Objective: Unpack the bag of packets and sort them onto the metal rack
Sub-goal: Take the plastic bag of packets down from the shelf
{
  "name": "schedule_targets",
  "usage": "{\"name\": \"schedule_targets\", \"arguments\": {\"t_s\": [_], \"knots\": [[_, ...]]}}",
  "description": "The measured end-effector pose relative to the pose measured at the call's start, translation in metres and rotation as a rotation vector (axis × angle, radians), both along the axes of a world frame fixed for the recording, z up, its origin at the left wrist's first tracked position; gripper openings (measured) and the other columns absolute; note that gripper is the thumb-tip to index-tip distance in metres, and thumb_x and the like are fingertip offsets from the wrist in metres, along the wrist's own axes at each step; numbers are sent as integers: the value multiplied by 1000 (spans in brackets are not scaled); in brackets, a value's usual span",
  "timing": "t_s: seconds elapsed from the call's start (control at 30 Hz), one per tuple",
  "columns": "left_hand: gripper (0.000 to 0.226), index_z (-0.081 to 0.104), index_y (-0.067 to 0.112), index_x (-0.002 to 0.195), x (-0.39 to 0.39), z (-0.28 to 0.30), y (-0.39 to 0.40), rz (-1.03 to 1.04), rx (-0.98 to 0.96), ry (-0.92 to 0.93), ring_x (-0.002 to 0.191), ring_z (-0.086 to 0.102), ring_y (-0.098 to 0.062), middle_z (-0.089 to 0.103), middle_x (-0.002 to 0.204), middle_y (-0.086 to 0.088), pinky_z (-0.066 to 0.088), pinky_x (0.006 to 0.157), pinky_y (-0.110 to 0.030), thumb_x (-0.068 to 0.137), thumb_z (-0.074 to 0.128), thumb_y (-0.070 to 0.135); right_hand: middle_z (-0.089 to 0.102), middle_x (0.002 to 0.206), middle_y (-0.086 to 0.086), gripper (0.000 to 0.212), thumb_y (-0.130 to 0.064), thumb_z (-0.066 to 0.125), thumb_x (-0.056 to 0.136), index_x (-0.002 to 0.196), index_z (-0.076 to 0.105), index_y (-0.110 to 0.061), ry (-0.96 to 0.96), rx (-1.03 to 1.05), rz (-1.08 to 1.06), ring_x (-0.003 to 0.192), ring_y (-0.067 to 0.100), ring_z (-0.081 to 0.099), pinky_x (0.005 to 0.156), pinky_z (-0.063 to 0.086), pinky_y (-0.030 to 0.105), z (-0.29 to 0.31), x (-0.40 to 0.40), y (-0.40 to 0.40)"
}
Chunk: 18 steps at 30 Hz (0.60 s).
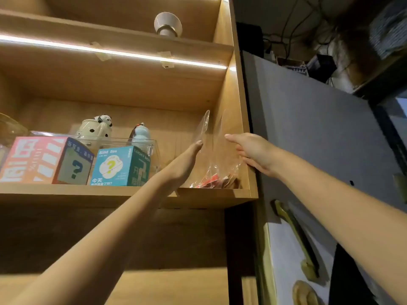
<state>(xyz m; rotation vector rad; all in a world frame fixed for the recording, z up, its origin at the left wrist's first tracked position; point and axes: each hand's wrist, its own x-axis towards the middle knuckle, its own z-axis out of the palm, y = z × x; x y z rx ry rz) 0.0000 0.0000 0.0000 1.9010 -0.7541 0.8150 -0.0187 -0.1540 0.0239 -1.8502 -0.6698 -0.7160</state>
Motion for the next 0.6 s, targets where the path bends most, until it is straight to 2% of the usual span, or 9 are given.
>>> {"name": "schedule_targets", "arguments": {"t_s": [0.07,0.13,0.2,0.3,0.33,0.43,0.5,0.53,0.6], "knots": [[54,5,15,146,4,2,-2,4,45,-32,144,5,-17,4,157,-4,6,114,-33,98,6,40,36,146,10,56,-39,44,93,141,30,-13,9,-25,-41,134,27,35,112,28,40,2,10,4],[54,3,14,146,9,3,-4,-14,47,-16,144,3,-17,4,157,-3,8,112,-28,98,0,38,37,145,12,55,-38,47,92,139,33,-12,37,-66,-112,132,29,37,111,32,44,2,17,12],[57,6,14,146,15,6,-5,-43,27,42,143,8,-21,10,156,-5,15,109,-26,97,-2,41,41,140,13,56,-34,54,89,136,34,-9,38,-118,-208,126,30,43,104,39,40,3,24,19],[76,14,18,147,28,12,0,-91,27,201,142,17,-25,15,156,-6,14,114,-45,87,-5,62,46,130,13,61,-31,61,85,134,33,-7,-28,-185,-321,120,29,46,82,40,31,5,32,24],[81,18,19,146,33,14,4,-113,33,236,142,20,-25,19,155,-5,17,113,-47,84,-5,66,48,124,12,60,-30,62,85,132,36,-7,-46,-205,-343,116,28,48,77,39,30,4,35,25],[87,29,20,143,38,15,9,-177,41,276,138,30,-22,36,148,-5,31,104,-41,81,-6,71,58,110,9,43,-30,61,85,118,53,-6,-130,-276,-418,98,25,57,71,46,29,-3,51,32],[90,34,20,140,36,15,11,-202,59,282,135,36,-21,42,144,-5,38,94,-35,79,-5,73,60,107,10,28,-27,59,86,107,59,-8,-223,-270,-484,97,26,57,78,51,34,-10,63,34],[90,36,21,140,36,15,12,-206,70,281,134,37,-20,43,143,-4,40,91,-33,78,-4,74,60,106,8,19,-24,58,87,100,60,-10,-272,-240,-492,96,25,57,77,51,34,-14,68,35],[91,39,21,138,36,14,13,-220,68,270,131,40,-20,45,142,-4,41,92,-33,78,-2,75,59,98,4,2,-18,59,88,89,57,-17,-341,-158,-459,81,16,55,58,44,23,-18,70,35]]}}
